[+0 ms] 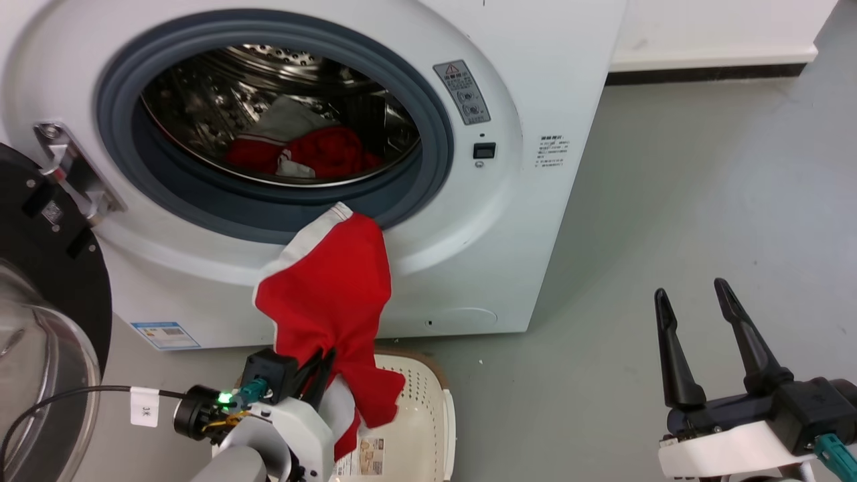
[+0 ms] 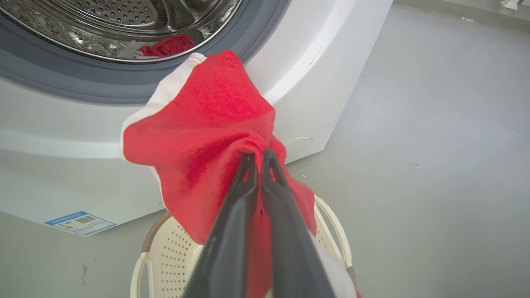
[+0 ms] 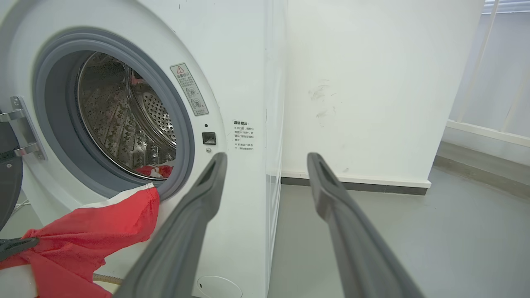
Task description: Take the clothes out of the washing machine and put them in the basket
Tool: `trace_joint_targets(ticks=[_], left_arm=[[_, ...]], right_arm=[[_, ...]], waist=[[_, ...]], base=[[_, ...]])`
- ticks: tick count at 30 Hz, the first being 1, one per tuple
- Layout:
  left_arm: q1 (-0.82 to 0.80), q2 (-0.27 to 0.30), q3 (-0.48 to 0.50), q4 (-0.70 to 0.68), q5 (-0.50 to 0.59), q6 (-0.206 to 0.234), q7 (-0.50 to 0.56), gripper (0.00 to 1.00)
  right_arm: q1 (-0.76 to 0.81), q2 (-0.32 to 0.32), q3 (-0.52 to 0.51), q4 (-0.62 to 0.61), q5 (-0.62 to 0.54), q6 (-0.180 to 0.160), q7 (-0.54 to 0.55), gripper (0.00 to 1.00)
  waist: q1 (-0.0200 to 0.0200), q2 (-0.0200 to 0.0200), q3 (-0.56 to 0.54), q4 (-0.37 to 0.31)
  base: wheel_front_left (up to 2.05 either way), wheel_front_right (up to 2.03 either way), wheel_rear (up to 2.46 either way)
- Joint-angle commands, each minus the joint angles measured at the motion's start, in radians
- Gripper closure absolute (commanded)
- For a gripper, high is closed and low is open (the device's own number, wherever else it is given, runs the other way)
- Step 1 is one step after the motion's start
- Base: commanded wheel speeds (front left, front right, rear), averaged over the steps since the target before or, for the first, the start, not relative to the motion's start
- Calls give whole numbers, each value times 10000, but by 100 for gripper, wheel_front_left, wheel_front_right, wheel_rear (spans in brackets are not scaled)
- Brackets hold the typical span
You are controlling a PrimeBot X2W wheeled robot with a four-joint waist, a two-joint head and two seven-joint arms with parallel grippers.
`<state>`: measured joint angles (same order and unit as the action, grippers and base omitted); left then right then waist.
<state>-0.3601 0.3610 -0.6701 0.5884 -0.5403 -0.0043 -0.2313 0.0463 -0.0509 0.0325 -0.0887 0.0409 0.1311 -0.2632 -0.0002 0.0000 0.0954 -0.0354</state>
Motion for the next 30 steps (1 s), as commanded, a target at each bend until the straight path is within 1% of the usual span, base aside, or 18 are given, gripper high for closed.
trace_joint_targets(ticks=[1, 5, 9, 13, 21, 25, 30], left_arm=[[185, -74, -27, 31, -69, 19, 17, 100], [149, -181, -83, 392, -132, -109, -22, 100], [-154, -435, 22, 1055, -341, -293, -102, 100], [-493, -618, 197, 2013, -513, -484, -201, 100], [-1620, -1104, 389, 4085, -725, -900, -297, 100], [-2302, -1331, 340, 5023, -716, -1005, -318, 100], [-2918, -1388, 221, 5974, -620, -1037, -203, 100]], right_arm=[[-174, 13, 21, -40, -43, -7, -24, 0], [-462, 15, 48, -119, -31, -7, -24, 0], [-848, 13, 30, -232, 36, -7, -24, 0], [-1268, 15, 32, -332, 83, -7, -24, 0], [-2113, 15, -127, -533, 204, -7, -24, 0], [-2475, 15, -201, -629, 289, -7, -24, 0], [-2804, 15, -286, -715, 387, -7, -24, 0]], waist=[[2, 0, 253, -104], [2, 0, 815, -301], [2, 0, 1538, -503], [2, 0, 2337, -736], [2, 0, 3912, -956], [2, 0, 4653, -1027], [2, 0, 5315, -1078]], base=[[0, 0, 0], [0, 0, 0], [0, 0, 0], [0, 0, 0], [0, 0, 0], [0, 0, 0], [0, 0, 0]])
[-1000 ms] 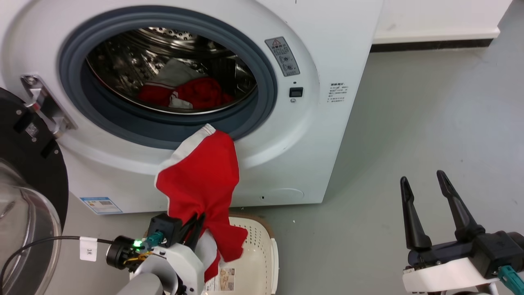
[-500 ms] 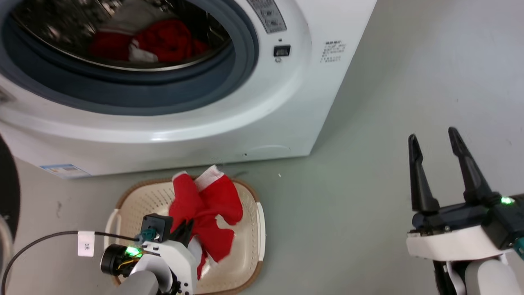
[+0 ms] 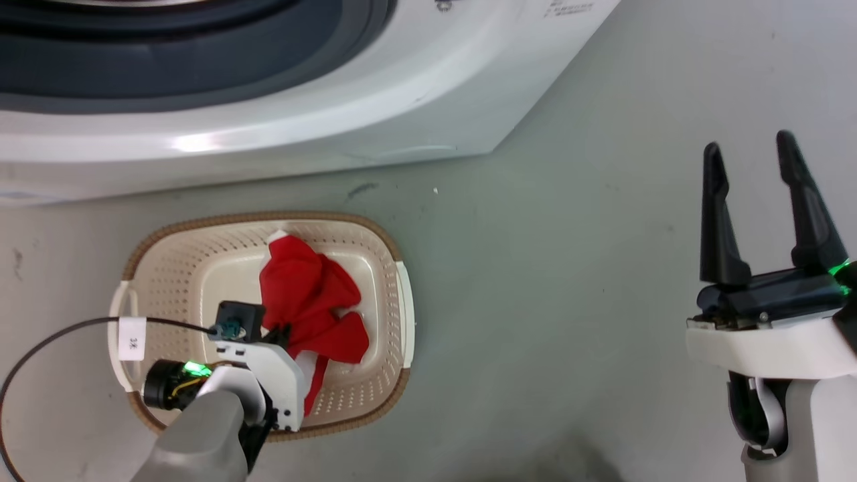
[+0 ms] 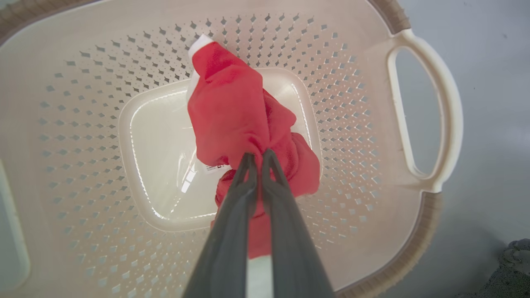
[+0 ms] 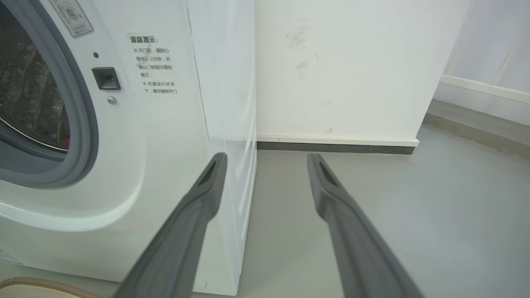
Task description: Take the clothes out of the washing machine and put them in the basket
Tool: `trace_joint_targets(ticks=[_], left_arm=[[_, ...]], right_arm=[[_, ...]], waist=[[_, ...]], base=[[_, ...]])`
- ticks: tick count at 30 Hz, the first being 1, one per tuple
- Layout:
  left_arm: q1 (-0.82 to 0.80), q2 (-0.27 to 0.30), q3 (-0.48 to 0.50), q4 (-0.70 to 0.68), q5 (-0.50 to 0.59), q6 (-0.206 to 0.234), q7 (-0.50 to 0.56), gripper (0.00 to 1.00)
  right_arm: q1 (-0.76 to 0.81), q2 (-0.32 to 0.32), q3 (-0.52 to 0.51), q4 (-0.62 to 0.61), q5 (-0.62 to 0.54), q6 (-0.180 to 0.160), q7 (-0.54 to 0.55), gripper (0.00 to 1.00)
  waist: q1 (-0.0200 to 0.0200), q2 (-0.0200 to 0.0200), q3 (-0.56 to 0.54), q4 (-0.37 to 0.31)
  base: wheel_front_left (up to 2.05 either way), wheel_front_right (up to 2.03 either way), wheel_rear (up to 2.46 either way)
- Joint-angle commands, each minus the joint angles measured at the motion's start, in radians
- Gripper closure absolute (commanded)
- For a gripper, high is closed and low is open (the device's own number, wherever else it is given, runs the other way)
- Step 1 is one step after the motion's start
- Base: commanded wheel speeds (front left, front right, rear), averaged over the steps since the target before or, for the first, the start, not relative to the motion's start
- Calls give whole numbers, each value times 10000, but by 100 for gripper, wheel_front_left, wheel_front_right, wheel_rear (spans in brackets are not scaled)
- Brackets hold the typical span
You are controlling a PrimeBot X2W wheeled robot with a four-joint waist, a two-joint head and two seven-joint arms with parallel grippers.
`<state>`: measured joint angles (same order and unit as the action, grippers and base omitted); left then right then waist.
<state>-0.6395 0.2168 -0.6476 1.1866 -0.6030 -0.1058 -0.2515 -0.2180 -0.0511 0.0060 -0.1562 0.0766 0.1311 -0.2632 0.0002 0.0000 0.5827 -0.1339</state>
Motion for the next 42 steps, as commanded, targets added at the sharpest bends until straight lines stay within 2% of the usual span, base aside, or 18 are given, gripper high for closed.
trace_joint_targets(ticks=[1, 7, 16, 17, 18, 19, 25, 30, 36, 42], left_arm=[[-278, 46, -39, 170, 37, 1, 22, 100], [-950, 93, -370, 789, 368, 300, 333, 100], [-1211, 132, -568, 952, 479, 512, 473, 100], [-1198, 118, -558, 960, 436, 500, 495, 84], [-1155, 103, -568, 967, 414, 477, 489, 9], [-1111, 71, -529, 968, 360, 468, 404, 0], [-645, -53, -610, 994, 337, 416, 145, 0], [-167, -92, -691, 780, 524, 573, -121, 0], [773, 183, -210, -1077, 993, 1048, -135, 0], [1923, 293, 727, -3032, 1670, 1446, -139, 0]], right_arm=[[-231, 17, -40, -64, 36, -7, -24, 0], [-578, 17, -148, -153, 138, -7, -24, 0], [-757, 17, -148, -97, 89, -7, -24, 0], [-748, 17, -137, -75, 63, -7, -24, 0], [-727, 17, -124, -54, 35, -7, -24, 0], [-694, 17, -126, -31, 28, -7, -24, 0], [-358, 17, -35, 125, -78, -7, -24, 0], [50, 17, 71, 315, -196, -7, -24, 0], [642, 14, 118, 510, -294, -7, -24, 0], [1230, 12, 180, 623, -378, -7, -24, 0]], waist=[[-2, 0, 597, -112], [-2, 0, 1369, -206], [-2, 0, 1547, -216], [-2, 0, 1516, -213], [-2, 0, 1456, -209], [-2, 0, 1384, -191], [-2, 0, 541, -31], [-2, 0, -449, 180], [-2, 0, -1605, 485], [-2, 0, -2629, 731]], base=[[0, 0, 0], [0, 0, 0], [0, 0, 0], [0, 0, 0], [0, 0, 0], [0, 0, 0], [0, 0, 0], [0, 0, 0], [0, 0, 0], [0, 0, 0]])
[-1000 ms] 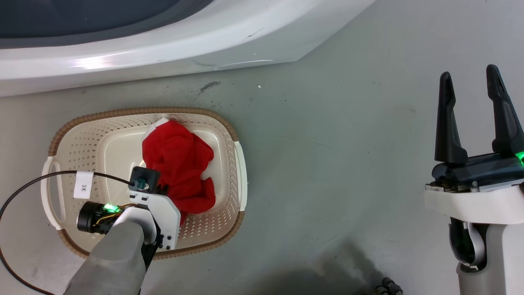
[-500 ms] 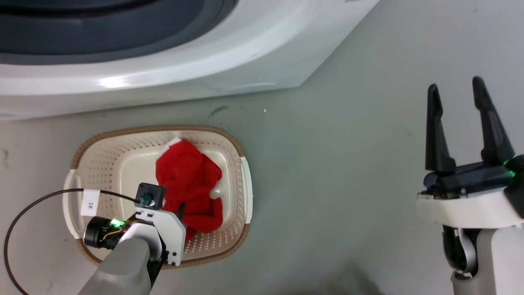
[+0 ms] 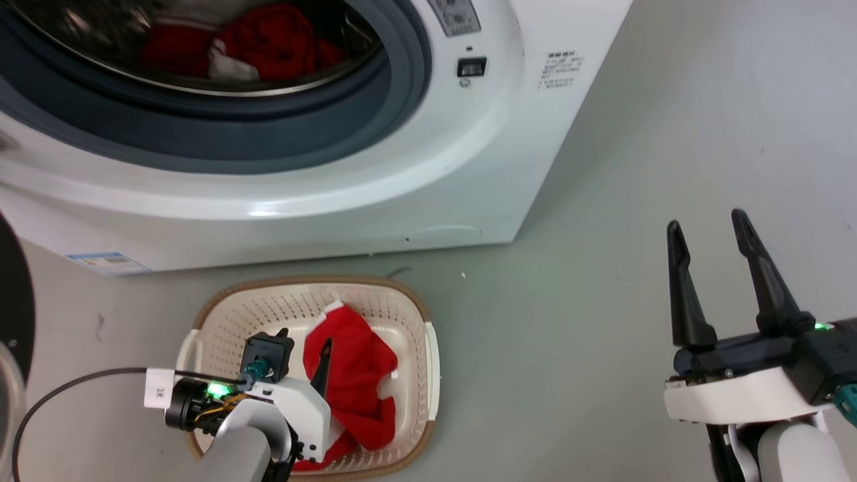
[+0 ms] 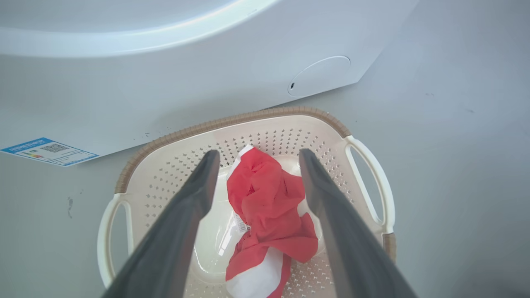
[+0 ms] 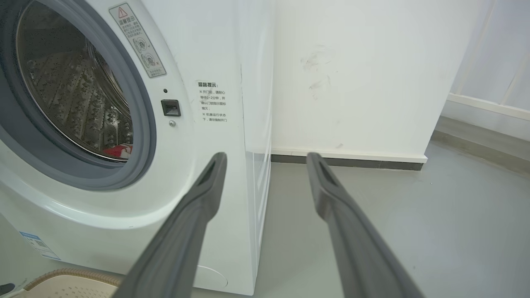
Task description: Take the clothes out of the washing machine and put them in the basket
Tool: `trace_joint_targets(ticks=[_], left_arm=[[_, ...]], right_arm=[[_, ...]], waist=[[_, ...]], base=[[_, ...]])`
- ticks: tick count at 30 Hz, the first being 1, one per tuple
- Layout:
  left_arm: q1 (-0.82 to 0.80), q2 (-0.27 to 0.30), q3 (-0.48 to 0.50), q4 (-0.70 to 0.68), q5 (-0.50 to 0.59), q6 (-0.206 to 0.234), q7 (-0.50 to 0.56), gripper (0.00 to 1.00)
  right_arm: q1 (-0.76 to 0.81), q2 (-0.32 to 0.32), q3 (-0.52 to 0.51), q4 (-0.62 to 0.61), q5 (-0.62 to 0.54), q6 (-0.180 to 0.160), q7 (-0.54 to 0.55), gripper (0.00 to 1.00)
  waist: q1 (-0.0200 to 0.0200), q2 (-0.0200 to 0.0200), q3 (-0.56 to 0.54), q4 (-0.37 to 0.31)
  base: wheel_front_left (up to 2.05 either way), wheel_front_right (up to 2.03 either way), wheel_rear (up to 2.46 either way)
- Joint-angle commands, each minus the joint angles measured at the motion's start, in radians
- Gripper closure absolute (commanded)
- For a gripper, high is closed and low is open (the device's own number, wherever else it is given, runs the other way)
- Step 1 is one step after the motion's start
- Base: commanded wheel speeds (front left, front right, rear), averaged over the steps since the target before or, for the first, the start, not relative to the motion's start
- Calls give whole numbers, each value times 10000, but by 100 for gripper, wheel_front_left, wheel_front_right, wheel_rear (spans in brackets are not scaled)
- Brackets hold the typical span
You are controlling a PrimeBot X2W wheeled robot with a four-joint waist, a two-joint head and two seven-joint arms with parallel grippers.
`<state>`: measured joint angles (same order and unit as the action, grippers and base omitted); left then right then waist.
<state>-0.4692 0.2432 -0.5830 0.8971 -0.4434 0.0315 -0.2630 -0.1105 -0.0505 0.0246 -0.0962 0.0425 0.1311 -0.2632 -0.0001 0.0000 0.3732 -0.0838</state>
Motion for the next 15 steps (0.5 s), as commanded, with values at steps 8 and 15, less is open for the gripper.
trace_joint_targets(ticks=[8, 15], left_arm=[[1701, -139, 2061, -2937, 1052, 448, -25, 0], [2837, -646, 3901, -4879, 1815, 518, -26, 0]], right_arm=[[722, 8, 25, 111, -55, -7, -24, 0], [992, 6, 74, 124, -39, -7, -24, 0]], waist=[[1, 0, -1497, 426], [1, 0, -1921, 410]], base=[[0, 0, 0], [0, 0, 0]])
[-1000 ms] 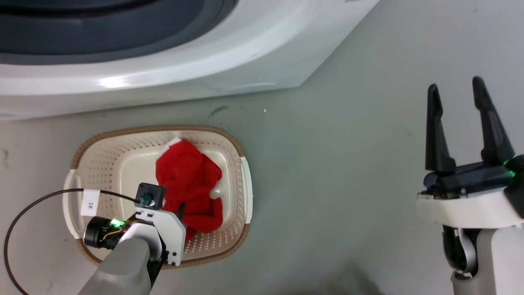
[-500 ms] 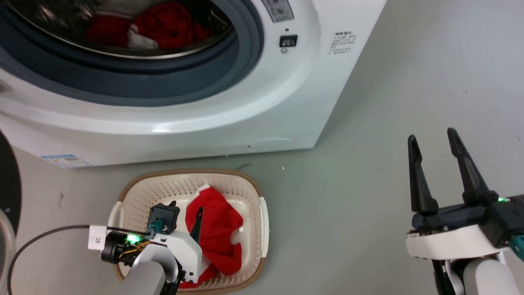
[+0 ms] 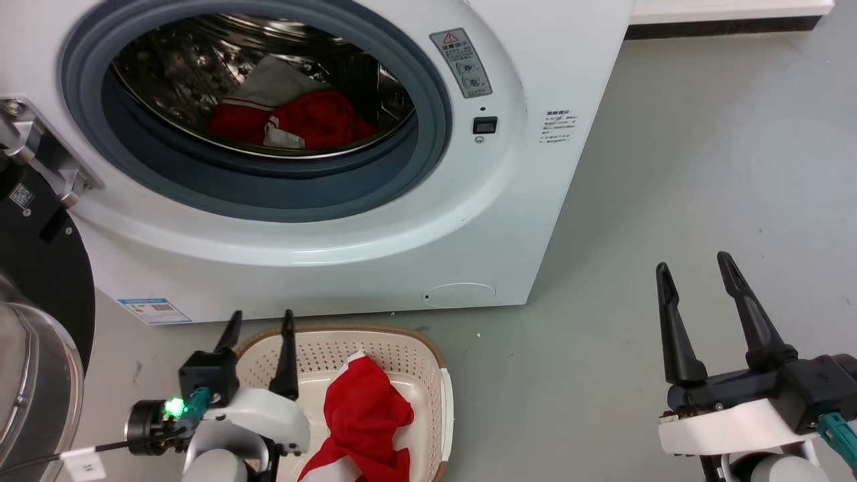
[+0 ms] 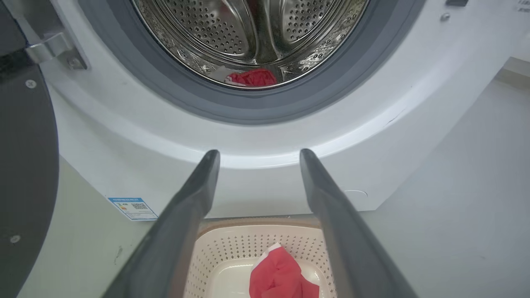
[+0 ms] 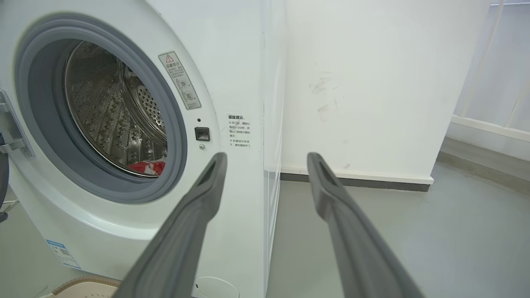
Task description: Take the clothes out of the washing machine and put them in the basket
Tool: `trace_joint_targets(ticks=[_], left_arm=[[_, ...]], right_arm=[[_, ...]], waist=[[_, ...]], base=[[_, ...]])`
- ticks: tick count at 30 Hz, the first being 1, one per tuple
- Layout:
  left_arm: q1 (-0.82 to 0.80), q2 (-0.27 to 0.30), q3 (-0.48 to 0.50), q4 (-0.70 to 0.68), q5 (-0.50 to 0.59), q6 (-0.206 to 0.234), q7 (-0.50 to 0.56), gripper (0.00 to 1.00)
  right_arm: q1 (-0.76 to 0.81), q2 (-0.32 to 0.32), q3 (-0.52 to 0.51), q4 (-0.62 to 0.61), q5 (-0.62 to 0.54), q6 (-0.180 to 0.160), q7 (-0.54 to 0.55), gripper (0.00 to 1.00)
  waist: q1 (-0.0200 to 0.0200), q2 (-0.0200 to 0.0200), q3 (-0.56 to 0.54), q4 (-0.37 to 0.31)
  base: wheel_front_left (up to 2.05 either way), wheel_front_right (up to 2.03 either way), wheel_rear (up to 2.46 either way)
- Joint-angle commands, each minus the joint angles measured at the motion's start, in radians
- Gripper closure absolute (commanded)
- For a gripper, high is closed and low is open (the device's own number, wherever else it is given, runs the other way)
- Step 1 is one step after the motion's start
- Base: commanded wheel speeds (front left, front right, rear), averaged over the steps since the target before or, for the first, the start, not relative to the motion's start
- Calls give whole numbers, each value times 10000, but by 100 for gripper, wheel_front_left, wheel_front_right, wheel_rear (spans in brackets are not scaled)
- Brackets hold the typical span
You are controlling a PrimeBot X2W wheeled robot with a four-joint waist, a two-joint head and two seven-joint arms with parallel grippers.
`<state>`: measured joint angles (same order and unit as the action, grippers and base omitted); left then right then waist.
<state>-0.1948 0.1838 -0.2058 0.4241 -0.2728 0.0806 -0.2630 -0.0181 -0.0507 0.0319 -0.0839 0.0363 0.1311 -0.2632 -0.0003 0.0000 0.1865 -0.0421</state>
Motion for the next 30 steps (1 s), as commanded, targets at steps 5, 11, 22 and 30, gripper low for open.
trace_joint_targets(ticks=[5, 11, 22, 30], left_arm=[[141, -348, 1060, -990, 616, -220, -26, 0], [-938, -449, 1786, -1013, 1028, -642, -26, 0], [-4855, 124, 2134, 997, 1487, -1221, -27, 0], [-8275, 931, 2031, 3517, 1575, -1464, 471, 0]], right_arm=[[104, 10, 55, -36, 47, -7, -24, 0], [-253, 11, 72, -142, 105, -7, -24, 0], [-1166, 11, 43, -399, 257, -7, -24, 0], [-1817, 13, 12, -638, 523, -7, -24, 0]], waist=[[3, 0, -54, -64], [3, 0, 421, -253], [3, 0, 2147, -935], [3, 0, 3569, -1426]], base=[[0, 0, 0], [0, 0, 0], [0, 0, 0], [0, 0, 0]])
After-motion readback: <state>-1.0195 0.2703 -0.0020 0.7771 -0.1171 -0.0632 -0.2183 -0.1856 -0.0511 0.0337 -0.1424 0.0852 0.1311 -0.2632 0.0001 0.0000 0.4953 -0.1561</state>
